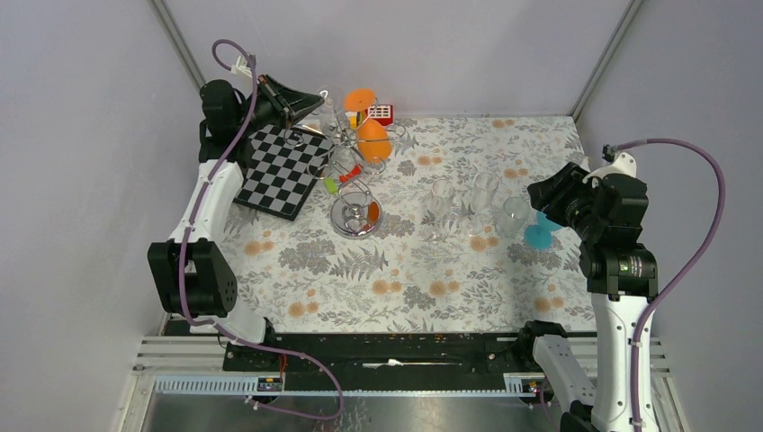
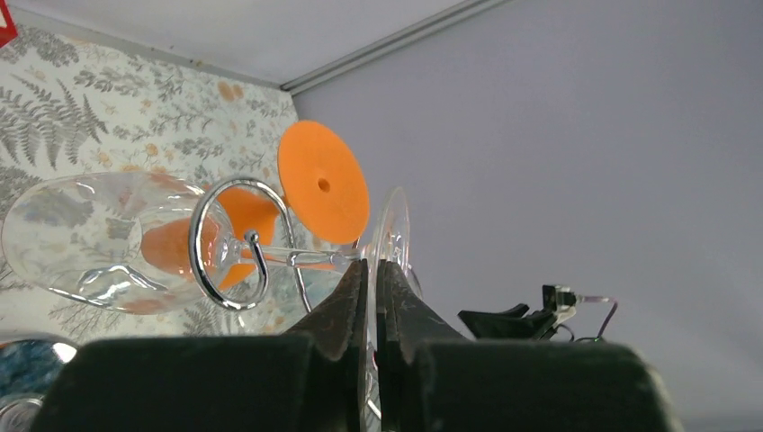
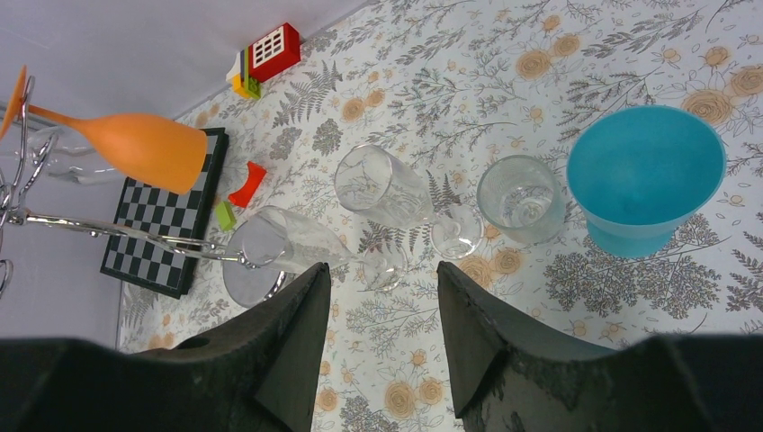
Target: Take the wine glass off the wine glass rack
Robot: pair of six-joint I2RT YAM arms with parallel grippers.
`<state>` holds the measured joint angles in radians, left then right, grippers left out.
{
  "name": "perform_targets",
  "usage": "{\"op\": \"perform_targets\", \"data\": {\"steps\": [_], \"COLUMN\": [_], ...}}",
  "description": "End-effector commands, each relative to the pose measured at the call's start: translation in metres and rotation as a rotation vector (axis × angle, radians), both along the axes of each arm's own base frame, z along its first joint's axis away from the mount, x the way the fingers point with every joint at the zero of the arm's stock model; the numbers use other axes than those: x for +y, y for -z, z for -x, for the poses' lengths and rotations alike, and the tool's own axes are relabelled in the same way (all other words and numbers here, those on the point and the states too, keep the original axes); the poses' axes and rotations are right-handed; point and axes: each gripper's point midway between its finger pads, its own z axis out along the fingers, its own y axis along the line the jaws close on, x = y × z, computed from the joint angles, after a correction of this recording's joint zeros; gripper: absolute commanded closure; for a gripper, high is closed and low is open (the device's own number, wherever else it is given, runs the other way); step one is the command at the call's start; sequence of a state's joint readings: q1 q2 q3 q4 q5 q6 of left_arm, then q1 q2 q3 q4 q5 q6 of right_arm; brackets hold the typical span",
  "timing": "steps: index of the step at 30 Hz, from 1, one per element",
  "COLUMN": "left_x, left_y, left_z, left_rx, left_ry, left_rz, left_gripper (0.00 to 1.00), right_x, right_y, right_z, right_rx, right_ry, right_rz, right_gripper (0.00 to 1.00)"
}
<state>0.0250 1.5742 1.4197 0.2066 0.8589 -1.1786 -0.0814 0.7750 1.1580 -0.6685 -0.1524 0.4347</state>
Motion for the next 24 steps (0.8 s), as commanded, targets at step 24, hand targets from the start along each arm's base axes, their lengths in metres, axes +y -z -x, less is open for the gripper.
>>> {"op": "perform_targets", "data": {"steps": [24], "left_x": [0.059], "left_y": [-0.040], "left_z": [0.030], "left_rx": [-0.141], "left_ry": [-0.143], "left_rz": [-0.253], "left_gripper": [1.00], "right_x": [0.014], "right_y": [-0.013], "right_z": [0.008], "right_rx": [-0.042], "right_ry": [-0.081], "right_rz": [-0.018], "right_gripper": [0.40]}}
